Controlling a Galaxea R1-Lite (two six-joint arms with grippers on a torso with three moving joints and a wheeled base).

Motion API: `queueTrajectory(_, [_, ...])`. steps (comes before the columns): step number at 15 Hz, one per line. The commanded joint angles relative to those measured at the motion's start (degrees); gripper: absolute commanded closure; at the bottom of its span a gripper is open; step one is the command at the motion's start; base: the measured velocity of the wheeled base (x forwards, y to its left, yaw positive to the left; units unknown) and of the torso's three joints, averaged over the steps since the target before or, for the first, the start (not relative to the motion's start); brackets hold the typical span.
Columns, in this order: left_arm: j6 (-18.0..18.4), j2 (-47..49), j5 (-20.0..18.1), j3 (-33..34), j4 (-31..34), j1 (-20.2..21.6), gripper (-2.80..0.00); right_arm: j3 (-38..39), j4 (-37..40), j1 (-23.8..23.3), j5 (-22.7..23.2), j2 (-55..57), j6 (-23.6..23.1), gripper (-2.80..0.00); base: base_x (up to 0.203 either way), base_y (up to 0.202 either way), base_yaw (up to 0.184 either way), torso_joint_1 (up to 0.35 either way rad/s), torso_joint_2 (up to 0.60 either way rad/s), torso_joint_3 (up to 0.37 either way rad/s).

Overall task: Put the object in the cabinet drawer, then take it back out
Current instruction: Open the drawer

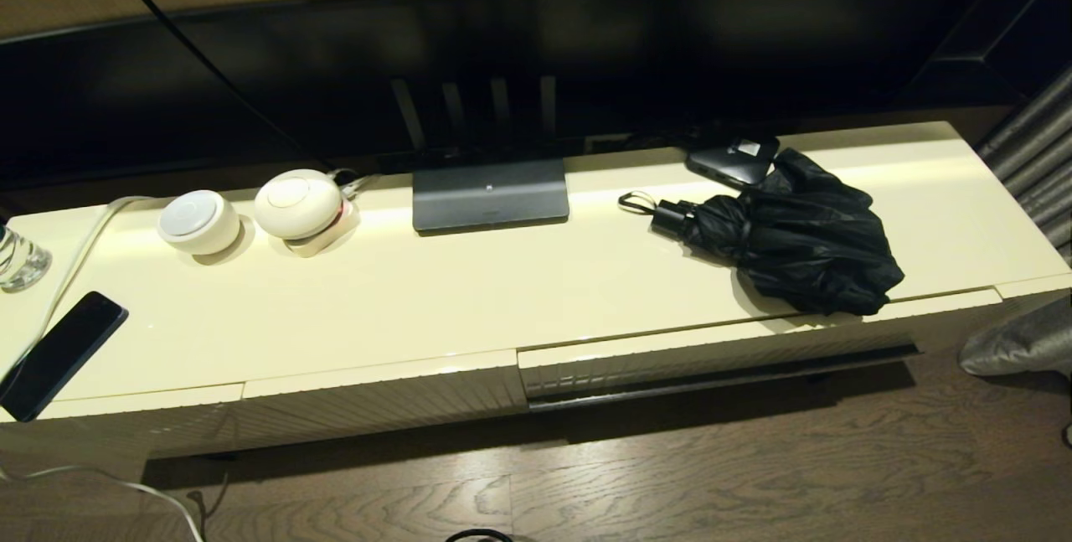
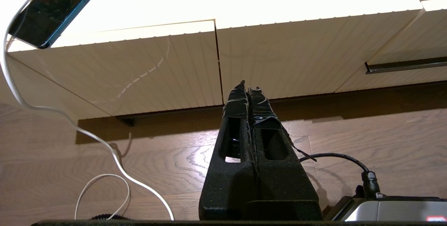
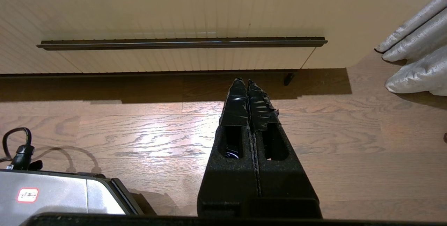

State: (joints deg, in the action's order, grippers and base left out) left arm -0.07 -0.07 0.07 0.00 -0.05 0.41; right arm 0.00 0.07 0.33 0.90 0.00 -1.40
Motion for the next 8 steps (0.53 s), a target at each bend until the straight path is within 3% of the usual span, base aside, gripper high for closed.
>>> queueTrajectory(1, [-0.01, 0.07, 0.01, 0.18, -0.03, 0.02, 0.0, 0.09, 0.01, 0.02, 0.06, -0.09, 0.0, 0.0, 0.0, 0.0, 0.0, 0.0, 0.0, 0.0])
queueTrajectory(8, [-0.01, 0.07, 0.01, 0.18, -0.04, 0.02, 0.0, 0.09, 0.01, 0.02, -0.02, -0.09, 0.17, 0.0, 0.0, 0.0, 0.0, 0.0, 0.0, 0.0])
